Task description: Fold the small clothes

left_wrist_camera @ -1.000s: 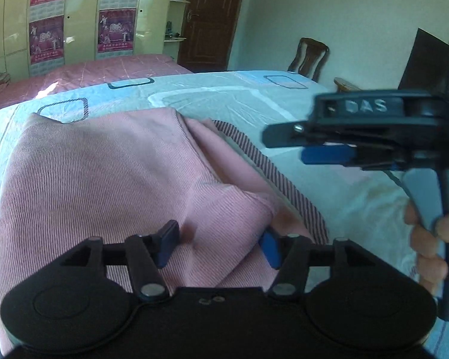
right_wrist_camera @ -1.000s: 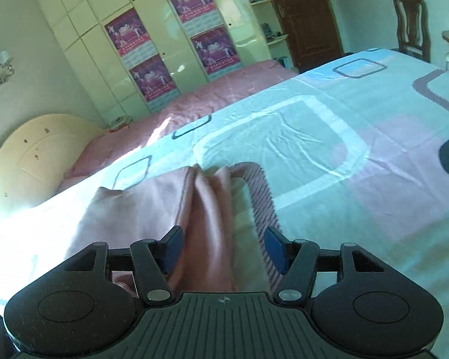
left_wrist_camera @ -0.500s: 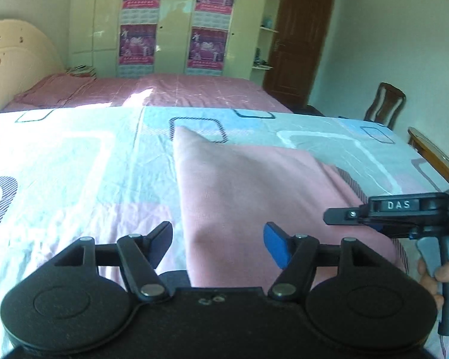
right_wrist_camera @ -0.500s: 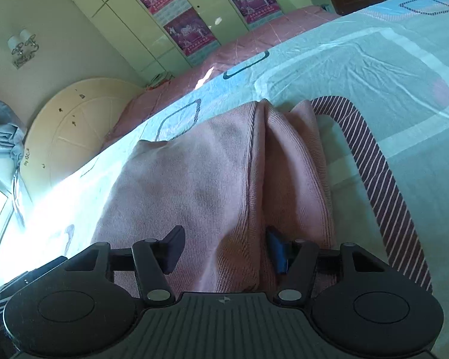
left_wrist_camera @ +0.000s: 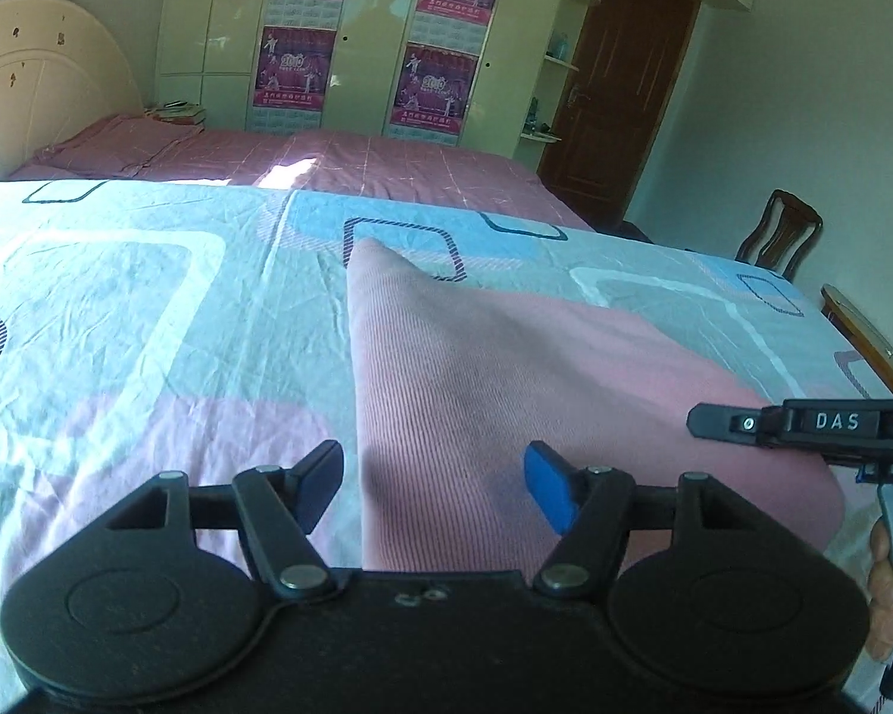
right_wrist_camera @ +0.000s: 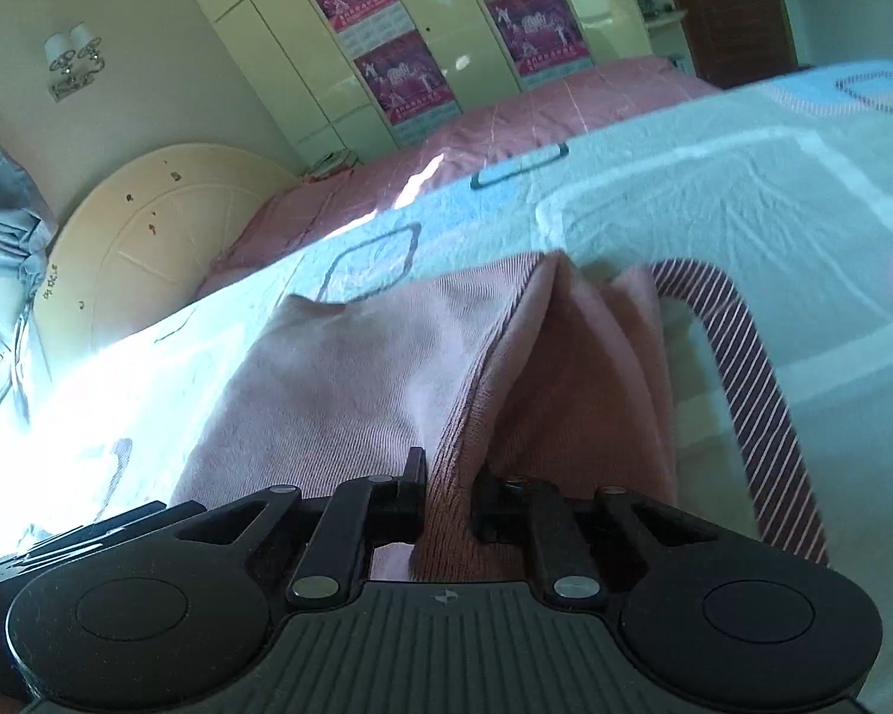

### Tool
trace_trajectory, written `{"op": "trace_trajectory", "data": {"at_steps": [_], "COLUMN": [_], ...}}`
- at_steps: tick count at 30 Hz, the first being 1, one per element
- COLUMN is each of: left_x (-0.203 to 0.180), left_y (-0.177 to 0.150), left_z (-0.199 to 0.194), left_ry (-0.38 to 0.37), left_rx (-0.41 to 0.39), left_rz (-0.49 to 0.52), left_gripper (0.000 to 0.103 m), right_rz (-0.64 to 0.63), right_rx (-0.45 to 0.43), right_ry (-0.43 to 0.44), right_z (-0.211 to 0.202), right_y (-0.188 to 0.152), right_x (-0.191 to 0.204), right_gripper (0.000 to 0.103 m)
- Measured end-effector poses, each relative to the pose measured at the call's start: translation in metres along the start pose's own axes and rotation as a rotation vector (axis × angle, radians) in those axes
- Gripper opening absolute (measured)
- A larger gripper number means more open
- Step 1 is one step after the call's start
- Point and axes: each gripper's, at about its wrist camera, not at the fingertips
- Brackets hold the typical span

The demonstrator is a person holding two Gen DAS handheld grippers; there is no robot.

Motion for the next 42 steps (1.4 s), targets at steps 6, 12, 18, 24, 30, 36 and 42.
{"op": "trace_trajectory", "data": {"at_steps": [6, 12, 18, 24, 30, 36, 42], "left_x": [-0.015, -0.014, -0.006, -0.003, -0.007, -0.002, 0.000], "left_y": [-0.007, -0.025, -0.025, -0.031, -0.035, -0.010, 0.027], "left_z": [-0.003, 0.010, 0.009, 0.009, 0.008, -0.008, 0.005], "left_ry": [-0.055, -0.028, -0.050, -0.056, -0.049, -0.071, -0.079], "left_rx": [0.005, 0.074, 0.086, 0.093, 0.092, 0.069, 0.041], "left_rz": [0.029, -0.007, -0.016, -0.028, -0.025, -0.042, -0.088], "left_gripper": [0.068, 0.068, 0.067, 0.067, 0.067, 0.063, 0.063], "right_rz": [-0.013, 0.141, 0.150, 0.154, 0.158, 0.123, 0.111], "right_rx": [-0.026, 0.055, 0.058, 0.098, 0.128, 0.065, -0.010], "right_ry": [-0.084, -0.049, -0.028, -0.083, -0.120, -0.109, -0.115], "right_z": [-0.027, -0.017, -0.059, -0.070, -0.069, -0.087, -0.073], "right_y": [-0.010, -0.021, -0.030, -0.057, -0.074, -0.054, -0.014], "right_x": [-0.013, -0.041, -0.042, -0.041, -0.048, -0.036, -0.027], "right_gripper": [0.012, 0.014, 0.022, 0.022, 0.022, 0.023, 0.058]}}
Point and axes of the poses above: each gripper's, at about its wrist camera, not at the fingertips, and z roughly the way its jaws point, x to its left, y to its top, and after that the axes turned 2 degrees about x, right-handed
